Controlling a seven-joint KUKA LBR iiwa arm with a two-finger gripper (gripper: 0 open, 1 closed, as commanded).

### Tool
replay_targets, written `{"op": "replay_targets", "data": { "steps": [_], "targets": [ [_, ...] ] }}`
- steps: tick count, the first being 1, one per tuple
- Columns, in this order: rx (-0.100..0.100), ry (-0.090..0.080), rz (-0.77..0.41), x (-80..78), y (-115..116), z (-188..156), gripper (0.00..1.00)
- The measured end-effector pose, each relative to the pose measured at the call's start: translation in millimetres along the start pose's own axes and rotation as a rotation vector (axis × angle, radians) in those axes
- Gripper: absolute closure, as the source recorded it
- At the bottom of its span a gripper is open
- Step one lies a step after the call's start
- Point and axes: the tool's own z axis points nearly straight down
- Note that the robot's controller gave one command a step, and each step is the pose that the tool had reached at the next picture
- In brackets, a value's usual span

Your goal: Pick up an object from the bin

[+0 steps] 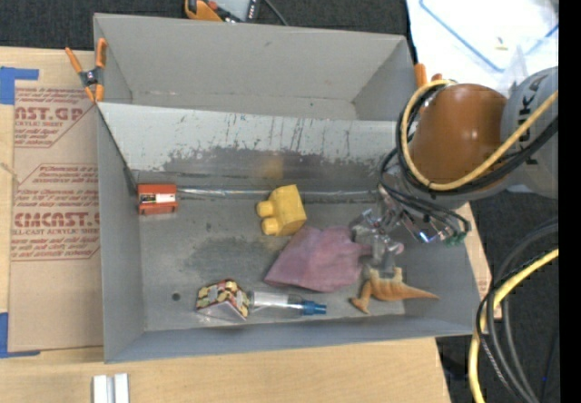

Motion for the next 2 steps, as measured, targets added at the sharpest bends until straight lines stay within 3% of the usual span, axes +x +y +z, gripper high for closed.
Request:
{"op": "replay_targets", "data": {
  "steps": [1,2],
  "targets": [
    [-0.004,0.002,0.084,-20.2,-10,25,1.00],
    [-0.006,0.009,0.010,-25.3,1,-74,1.00]
  ]
}}
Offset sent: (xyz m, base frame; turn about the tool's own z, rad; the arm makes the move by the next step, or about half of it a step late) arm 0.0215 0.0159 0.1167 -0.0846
